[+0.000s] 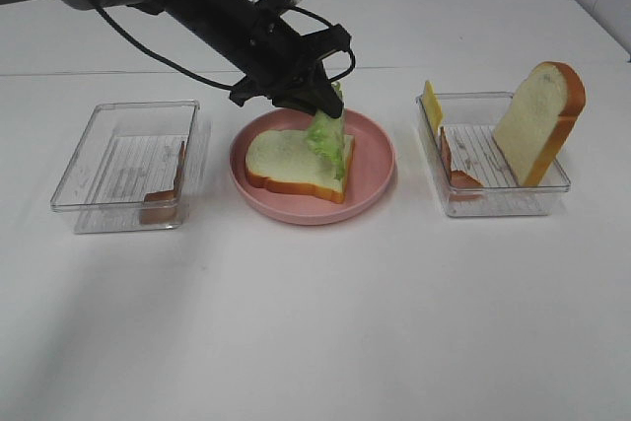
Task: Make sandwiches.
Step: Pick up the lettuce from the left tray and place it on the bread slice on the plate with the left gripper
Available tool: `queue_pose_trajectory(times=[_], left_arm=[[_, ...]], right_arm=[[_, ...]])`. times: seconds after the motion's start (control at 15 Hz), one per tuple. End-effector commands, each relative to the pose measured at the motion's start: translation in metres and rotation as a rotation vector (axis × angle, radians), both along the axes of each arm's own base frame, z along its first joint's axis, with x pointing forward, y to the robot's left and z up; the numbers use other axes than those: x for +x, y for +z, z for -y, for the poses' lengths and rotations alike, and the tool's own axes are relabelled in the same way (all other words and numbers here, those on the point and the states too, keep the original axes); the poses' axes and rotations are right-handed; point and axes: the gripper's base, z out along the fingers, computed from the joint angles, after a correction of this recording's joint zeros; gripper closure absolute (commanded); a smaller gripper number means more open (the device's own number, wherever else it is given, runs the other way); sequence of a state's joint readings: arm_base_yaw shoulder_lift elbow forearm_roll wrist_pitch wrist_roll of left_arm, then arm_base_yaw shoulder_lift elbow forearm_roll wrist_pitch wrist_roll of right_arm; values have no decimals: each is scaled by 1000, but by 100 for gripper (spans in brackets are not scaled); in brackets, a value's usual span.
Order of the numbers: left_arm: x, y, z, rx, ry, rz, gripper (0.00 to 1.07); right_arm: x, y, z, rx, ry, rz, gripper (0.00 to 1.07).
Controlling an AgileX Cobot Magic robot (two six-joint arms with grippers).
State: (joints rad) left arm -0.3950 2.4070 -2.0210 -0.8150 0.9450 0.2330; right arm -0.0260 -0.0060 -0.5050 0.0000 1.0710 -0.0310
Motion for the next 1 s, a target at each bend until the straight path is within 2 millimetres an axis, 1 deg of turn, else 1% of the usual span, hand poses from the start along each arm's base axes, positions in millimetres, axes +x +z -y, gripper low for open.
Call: queue_pose_trajectory(times=[0.07,0.13,0.27,0.4,0.53,0.73,0.8,0.93,1.0], left_arm=[[6,1,-11,18,24,15,107],[6,0,-12,30,20,20,107],[7,-4,-17,109,-6,52,107],[8,3,-9,-16,53,20,107],[10,9,-1,-103,55,58,107],[11,10,2,-116,56,91,107],[11,4,2,-107,48,87,107],[9,-16,2,-82,19,37,107],[8,-19,2,-71,4,26,107]], right_arm=[[-1,1,0,-5,-5,25,26],[-1,1,0,-5,-5,25,26],[-1,1,0,-5,-5,25,26],[-1,1,0,-5,-5,25,26],[-1,1,0,-5,-5,25,26],[-1,1,0,-5,-5,25,26],[-1,1,0,-5,-5,25,26],[-1,1,0,-5,-5,25,26],[-1,1,0,-5,-5,25,26]])
